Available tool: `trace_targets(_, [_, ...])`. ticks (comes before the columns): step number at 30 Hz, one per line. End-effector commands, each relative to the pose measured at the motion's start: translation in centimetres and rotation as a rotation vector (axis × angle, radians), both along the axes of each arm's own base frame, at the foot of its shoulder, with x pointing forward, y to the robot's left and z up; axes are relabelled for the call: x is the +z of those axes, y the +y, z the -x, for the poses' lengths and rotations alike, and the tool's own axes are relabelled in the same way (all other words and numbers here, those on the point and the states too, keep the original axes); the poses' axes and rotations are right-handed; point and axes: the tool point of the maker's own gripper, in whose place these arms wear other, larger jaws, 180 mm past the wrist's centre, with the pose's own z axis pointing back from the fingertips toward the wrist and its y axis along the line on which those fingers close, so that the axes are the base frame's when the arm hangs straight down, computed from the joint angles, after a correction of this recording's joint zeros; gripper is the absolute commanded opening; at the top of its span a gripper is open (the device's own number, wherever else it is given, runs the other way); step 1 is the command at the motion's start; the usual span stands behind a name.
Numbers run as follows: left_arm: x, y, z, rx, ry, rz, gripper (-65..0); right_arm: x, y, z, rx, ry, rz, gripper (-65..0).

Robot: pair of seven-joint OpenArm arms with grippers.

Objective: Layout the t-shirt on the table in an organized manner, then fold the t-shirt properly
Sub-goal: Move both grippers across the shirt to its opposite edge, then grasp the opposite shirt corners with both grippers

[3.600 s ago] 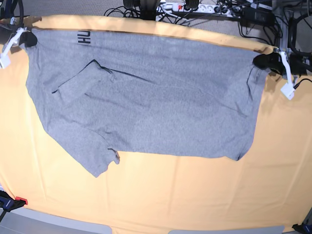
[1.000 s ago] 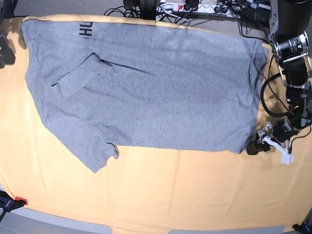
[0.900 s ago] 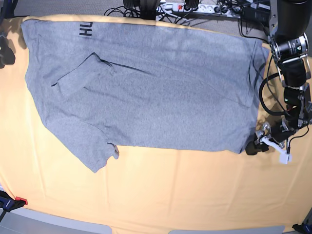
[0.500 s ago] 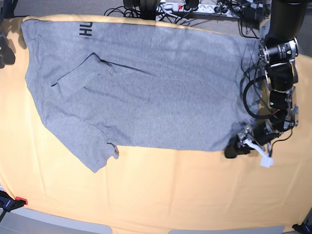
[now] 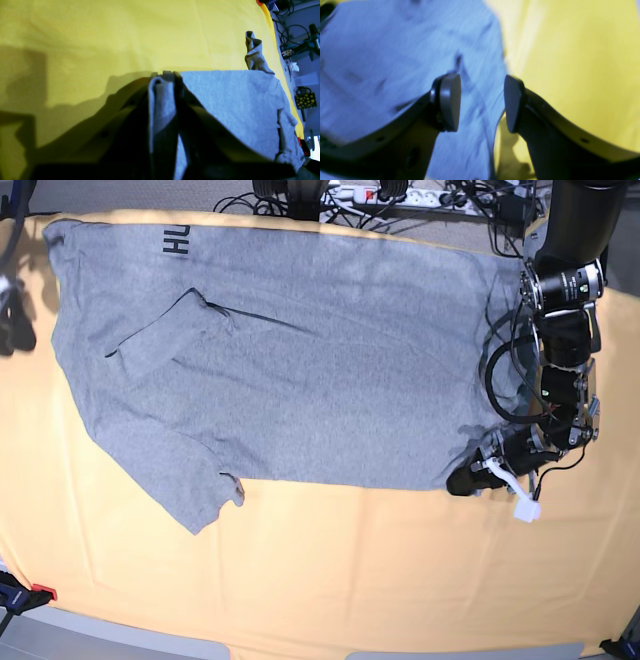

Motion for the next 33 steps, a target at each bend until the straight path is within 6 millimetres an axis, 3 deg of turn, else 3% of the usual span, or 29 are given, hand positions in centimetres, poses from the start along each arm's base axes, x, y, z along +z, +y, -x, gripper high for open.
trace_targets(1, [0.5, 0.7, -0.5, 0.014, 0.000, -0.013, -65.0, 2.0, 0.1, -1.8, 0.013, -0.099, 0.022, -34.6])
trace_targets(5, [0.5, 0.7, -0.4, 0.014, 0.002, -0.013, -65.0, 2.4, 1.1, -6.2, 0.019, -0.185, 0.139, -34.6])
trace_targets(8, [0.5, 0.7, -0.4, 0.012, 0.003, -0.014, -65.0, 0.4, 1.8, -8.9, 0.043, -0.136, 0.223, -34.7])
trace_targets(10, [0.5, 0.7, -0.4, 0.012, 0.003, -0.014, -65.0, -1.5, 1.3, -10.6, 0.004, -0.084, 0.224, -34.5])
trace_targets(11, [0.4, 0.7, -0.4, 0.011, 0.004, -0.017, -65.0, -2.4, 1.1, -11.5, -0.012, -0.065, 0.217, -33.6])
trace_targets(15, [0.3, 0.7, -0.3, 0.010, 0.009, -0.020, -65.0, -5.2, 0.1, -14.8, -0.085, -0.034, 0.094, -20.2])
trace_targets(19, [0.1, 0.7, -0.2, 0.010, 0.011, -0.020, -65.0, -7.2, -0.1, -16.9, -0.124, -0.001, -0.097, -20.0])
trace_targets(24, [0.1, 0.7, -0.2, 0.010, 0.012, -0.020, -65.0, -9.5, 1.6, -18.4, -0.096, 0.058, -0.310, -20.0])
trace_targets(33, [0.2, 0.7, -0.2, 0.011, 0.010, -0.019, -65.0, -12.9, 4.2, -17.2, -0.049, 0.198, -0.446, -20.3])
